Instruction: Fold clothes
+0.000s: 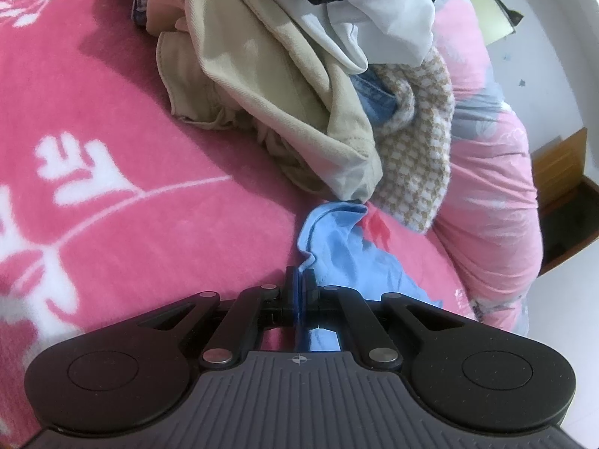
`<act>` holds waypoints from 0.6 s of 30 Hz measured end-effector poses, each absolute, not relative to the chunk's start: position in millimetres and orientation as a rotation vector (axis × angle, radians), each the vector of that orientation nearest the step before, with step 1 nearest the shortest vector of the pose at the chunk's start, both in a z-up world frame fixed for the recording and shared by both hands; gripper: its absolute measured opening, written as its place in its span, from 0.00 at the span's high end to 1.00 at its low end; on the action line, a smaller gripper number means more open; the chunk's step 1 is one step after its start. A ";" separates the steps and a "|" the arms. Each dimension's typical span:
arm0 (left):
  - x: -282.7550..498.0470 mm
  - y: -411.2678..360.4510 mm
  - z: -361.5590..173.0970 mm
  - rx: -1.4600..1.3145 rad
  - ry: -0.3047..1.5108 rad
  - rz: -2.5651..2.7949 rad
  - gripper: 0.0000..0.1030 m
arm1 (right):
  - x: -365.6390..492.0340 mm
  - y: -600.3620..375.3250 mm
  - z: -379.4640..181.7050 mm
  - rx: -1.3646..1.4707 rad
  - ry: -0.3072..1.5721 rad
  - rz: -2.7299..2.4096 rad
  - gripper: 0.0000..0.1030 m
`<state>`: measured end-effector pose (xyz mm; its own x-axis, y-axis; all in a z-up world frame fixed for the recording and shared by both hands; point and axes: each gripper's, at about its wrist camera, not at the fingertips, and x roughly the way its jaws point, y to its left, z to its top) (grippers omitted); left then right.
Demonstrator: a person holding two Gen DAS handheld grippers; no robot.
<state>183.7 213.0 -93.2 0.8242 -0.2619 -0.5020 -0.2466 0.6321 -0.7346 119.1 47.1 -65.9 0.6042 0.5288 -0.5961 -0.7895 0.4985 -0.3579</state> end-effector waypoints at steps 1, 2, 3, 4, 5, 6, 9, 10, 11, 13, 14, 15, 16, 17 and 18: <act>183.6 212.4 -93.1 -0.898 0.626 -0.007 1.00 | 123.2 42.7 -62.7 -0.621 0.459 0.832 0.70; 183.3 211.8 -93.0 -0.892 0.629 -0.004 1.00 | 127.2 38.3 -59.6 -0.585 0.474 0.835 0.70; 182.8 210.8 -92.6 -0.886 0.633 0.000 1.00 | 131.3 33.9 -56.4 -0.548 0.489 0.837 0.70; 182.2 209.9 -92.3 -0.880 0.636 0.004 1.00 | 135.4 29.4 -53.3 -0.512 0.504 0.839 0.70; 181.5 208.7 -92.2 -0.875 0.638 0.009 1.00 | 139.5 25.0 -50.2 -0.475 0.519 0.841 0.70; 180.7 207.6 -92.0 -0.870 0.641 0.015 1.00 | 143.6 20.6 -47.0 -0.439 0.534 0.843 0.70; 178.9 204.3 -90.9 -0.857 0.644 0.028 1.00 | 155.8 7.4 -37.6 -0.328 0.578 0.846 0.70; 178.2 203.4 -90.7 -0.855 0.645 0.032 1.00 | 163.2 4.7 -35.1 -0.294 0.593 0.836 0.70; 177.5 202.8 -90.6 -0.854 0.645 0.034 1.00 | 173.4 3.5 -33.3 -0.262 0.607 0.815 0.71; 176.1 201.9 -90.4 -0.852 0.646 0.038 1.00 | 193.1 7.6 -33.1 -0.232 0.631 0.785 0.73; 175.3 201.5 -90.2 -0.850 0.647 0.040 1.00 | 204.4 12.6 -35.1 -0.221 0.650 0.782 0.77; 173.8 200.8 -90.0 -0.846 0.647 0.043 1.00 | 214.7 18.7 -38.0 -0.210 0.672 0.782 0.81; 172.3 200.5 -89.7 -0.841 0.646 0.045 1.00 | 223.8 26.1 -41.5 -0.205 0.692 0.782 0.82; 171.0 200.0 -89.4 -0.836 0.645 0.047 1.00 | 233.2 34.9 -45.7 -0.205 0.713 0.782 0.84; 170.2 199.0 -89.0 -0.829 0.645 0.050 1.00 | 242.6 43.7 -50.0 -0.204 0.734 0.783 0.86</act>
